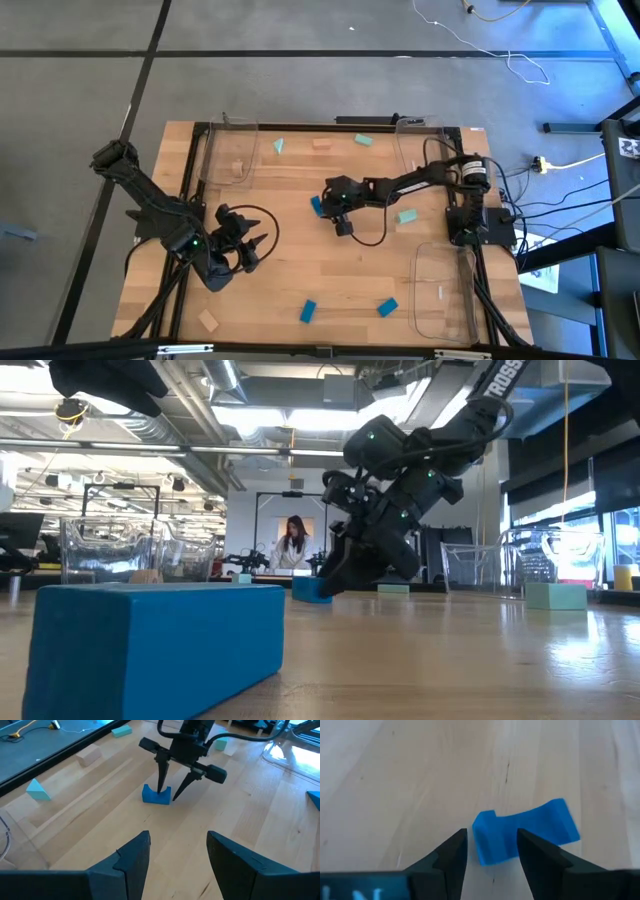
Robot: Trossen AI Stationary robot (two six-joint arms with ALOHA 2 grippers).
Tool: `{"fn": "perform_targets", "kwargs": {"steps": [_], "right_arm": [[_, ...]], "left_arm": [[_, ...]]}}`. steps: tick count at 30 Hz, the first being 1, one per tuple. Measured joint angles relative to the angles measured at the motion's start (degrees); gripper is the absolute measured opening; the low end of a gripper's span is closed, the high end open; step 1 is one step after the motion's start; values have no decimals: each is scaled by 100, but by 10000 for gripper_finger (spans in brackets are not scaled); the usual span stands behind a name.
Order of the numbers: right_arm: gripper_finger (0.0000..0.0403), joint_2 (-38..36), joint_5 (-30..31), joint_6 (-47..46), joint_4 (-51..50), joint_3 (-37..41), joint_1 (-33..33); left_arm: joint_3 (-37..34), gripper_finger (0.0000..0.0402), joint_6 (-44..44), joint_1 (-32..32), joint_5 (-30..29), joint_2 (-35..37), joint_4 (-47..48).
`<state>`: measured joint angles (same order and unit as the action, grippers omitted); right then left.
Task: Sort & place blocks by color
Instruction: Put the top center blue block into the top right transparent bin
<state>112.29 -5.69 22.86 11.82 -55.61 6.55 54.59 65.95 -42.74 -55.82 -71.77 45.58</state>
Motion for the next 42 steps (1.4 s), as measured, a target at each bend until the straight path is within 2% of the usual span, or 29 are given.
{"fn": "perform_targets", "kwargs": {"steps": [8, 15, 19, 23, 25, 30, 42], "right_arm": [[120, 109, 2, -2, 104, -13, 4], [42, 111, 1, -5, 193, -20, 2], [40, 111, 155, -46, 185, -20, -54], [40, 49, 868, -111, 93, -13, -232], [40, -51, 1039, -180, -17, 4, -309], [40, -663, 1528, -753, -615, 10, -434], [40, -2955, 3284, -2763, -3428, 4, -476]], "left_arm": [[0, 189, 9, 0, -1, 0, 0], [0, 189, 15, 0, -1, 0, 0], [0, 189, 100, 1, -1, -1, 0], [0, 189, 122, 2, 4, 0, 0], [0, 189, 125, 2, 34, 0, 0], [0, 189, 144, 9, 40, -1, 0], [0, 189, 145, 203, 150, 0, 0]]}}
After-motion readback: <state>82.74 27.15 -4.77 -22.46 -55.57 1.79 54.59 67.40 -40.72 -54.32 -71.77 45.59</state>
